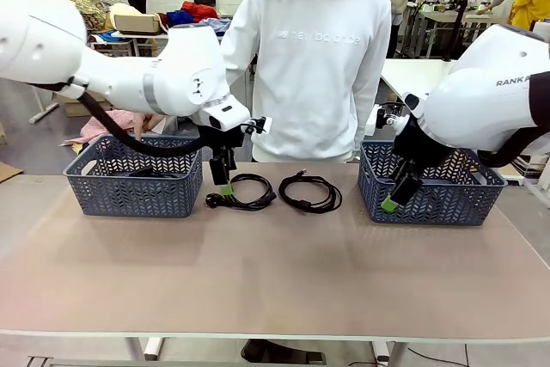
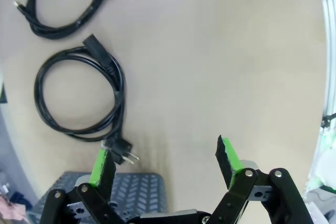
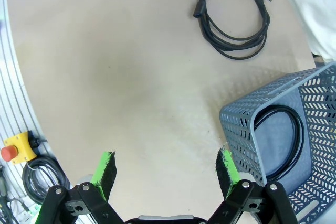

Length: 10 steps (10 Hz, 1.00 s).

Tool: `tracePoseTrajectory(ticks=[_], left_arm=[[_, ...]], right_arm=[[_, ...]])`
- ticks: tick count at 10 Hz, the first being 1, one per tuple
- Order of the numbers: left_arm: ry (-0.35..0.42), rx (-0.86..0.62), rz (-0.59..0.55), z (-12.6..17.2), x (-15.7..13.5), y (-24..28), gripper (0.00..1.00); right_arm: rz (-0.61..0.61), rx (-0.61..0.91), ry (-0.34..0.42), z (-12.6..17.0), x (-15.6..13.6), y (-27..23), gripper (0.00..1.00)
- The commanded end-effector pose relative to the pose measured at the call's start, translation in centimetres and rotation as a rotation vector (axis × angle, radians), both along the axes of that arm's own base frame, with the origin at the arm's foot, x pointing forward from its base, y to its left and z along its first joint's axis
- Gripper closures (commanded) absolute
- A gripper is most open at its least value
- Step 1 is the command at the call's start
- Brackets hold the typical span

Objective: Organize the cables according to human instructions.
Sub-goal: Pick up a bundle of cables and place it in the basket indicated by the human.

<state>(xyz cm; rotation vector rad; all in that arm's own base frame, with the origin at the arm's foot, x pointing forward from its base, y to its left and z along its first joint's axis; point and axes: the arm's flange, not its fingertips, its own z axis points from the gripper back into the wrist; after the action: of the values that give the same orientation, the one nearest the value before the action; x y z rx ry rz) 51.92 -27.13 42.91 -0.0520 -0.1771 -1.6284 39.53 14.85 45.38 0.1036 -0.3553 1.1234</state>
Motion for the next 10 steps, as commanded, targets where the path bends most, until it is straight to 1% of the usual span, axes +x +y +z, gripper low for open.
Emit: tracePoseTrajectory(ticks=[1,4,5,6,10], left_arm=[[0.036,0.043,0.013,-0.3,2.1,-1.0,0.00],[0.072,0.029,0.015,-1.4,3.9,-1.2,0.00],[0.078,0.023,0.009,-1.2,3.9,-0.7,0.00],[0.061,0.024,0.007,-2.0,3.3,-1.1,0.00],[0.061,0.024,0.007,-2.0,3.3,-1.1,0.00]], right_arm=[[-0.008,0.001,-0.006,0.1,0.0,0.0,0.00],[-0.008,0.001,-0.006,0.1,0.0,0.0,0.00],[-0.008,0.001,-0.006,0.1,0.0,0.0,0.00],[-0.008,0.001,-0.006,0.1,0.0,0.0,0.00],[-0.008,0.001,-0.006,0.1,0.0,0.0,0.00]])
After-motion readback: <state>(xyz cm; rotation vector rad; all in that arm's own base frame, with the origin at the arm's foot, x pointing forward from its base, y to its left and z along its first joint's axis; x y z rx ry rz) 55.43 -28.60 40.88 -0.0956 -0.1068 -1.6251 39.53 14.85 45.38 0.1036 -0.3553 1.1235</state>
